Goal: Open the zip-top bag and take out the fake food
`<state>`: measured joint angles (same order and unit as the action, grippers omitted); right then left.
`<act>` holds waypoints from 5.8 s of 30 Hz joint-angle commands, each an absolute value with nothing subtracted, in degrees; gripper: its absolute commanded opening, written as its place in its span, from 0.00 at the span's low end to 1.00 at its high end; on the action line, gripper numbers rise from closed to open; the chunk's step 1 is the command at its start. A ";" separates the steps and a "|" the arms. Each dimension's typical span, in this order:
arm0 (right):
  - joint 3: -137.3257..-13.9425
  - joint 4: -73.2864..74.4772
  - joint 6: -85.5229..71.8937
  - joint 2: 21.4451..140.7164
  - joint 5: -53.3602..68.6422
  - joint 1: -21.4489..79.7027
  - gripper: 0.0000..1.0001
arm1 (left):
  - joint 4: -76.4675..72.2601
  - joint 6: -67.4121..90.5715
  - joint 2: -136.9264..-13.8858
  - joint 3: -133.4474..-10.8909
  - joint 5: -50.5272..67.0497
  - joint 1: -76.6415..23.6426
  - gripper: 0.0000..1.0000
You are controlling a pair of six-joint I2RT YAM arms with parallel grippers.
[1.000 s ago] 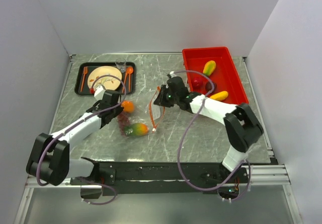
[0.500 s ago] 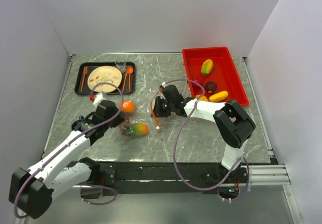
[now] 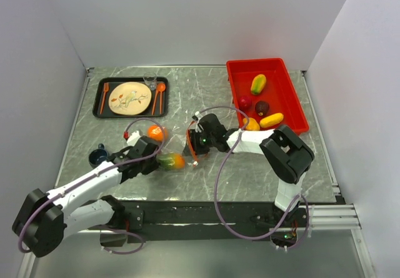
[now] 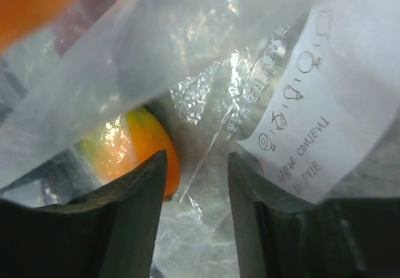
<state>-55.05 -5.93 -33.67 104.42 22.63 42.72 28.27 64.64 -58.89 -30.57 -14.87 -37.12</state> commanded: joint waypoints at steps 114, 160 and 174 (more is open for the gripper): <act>-76.26 16.43 -31.38 96.72 -2.55 -1.74 0.45 | 23.38 57.66 -56.34 -38.14 -16.44 -32.78 0.11; -47.98 -15.29 -51.50 86.46 15.90 35.59 0.32 | 17.67 59.15 -82.52 -55.46 -21.53 -16.52 0.24; -52.65 -25.66 -53.26 103.62 18.90 39.29 0.46 | 10.11 63.19 -87.97 -48.87 -19.16 -21.17 0.19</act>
<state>-50.59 -18.87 -52.27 101.65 17.72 38.85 13.08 61.73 -86.70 -49.45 -19.38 -18.46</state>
